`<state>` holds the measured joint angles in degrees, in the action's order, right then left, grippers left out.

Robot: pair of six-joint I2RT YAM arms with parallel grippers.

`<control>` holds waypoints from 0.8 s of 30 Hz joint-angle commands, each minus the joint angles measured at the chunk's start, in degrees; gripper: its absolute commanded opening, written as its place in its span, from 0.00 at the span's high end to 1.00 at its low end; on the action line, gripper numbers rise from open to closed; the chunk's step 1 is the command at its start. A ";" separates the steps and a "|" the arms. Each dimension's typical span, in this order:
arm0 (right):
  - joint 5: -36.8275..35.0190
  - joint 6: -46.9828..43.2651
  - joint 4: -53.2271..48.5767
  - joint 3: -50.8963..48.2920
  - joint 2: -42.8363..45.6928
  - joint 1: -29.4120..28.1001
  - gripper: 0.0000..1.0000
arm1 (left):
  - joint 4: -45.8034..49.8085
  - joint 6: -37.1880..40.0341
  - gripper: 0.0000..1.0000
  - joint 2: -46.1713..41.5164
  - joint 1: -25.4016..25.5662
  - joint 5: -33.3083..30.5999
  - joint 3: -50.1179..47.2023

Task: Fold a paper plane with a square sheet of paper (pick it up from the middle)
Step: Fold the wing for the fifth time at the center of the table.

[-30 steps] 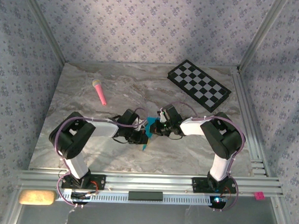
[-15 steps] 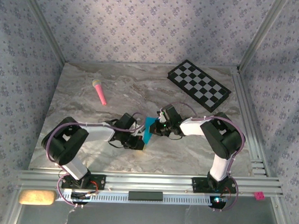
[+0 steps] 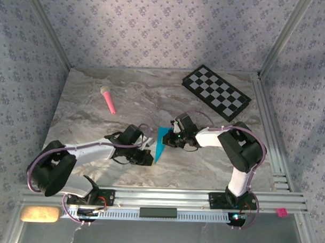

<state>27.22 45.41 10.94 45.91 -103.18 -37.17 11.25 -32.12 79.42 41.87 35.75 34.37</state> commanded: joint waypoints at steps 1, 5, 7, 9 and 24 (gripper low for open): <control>-5.08 0.09 -4.38 -1.33 -3.17 -0.20 0.92 | -5.00 -2.00 0.98 1.73 -2.28 2.06 3.69; -4.84 0.14 -4.32 -1.18 -3.19 -0.26 0.92 | -6.22 -2.09 0.98 8.44 -4.00 1.31 9.28; -4.64 0.12 -4.27 -1.09 -3.26 -0.23 0.92 | -6.69 -2.44 0.98 11.92 -4.21 1.23 11.43; -4.55 0.10 -4.31 -1.00 -3.30 -0.25 0.92 | -7.55 -2.76 0.97 14.69 -4.10 1.35 12.61; -3.76 0.88 -2.85 -1.26 -2.10 -0.15 0.91 | -0.66 3.12 1.00 24.28 -3.90 -8.20 14.69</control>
<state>27.22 45.89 11.16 45.91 -103.20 -37.17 5.61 -32.42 101.75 37.87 32.95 48.86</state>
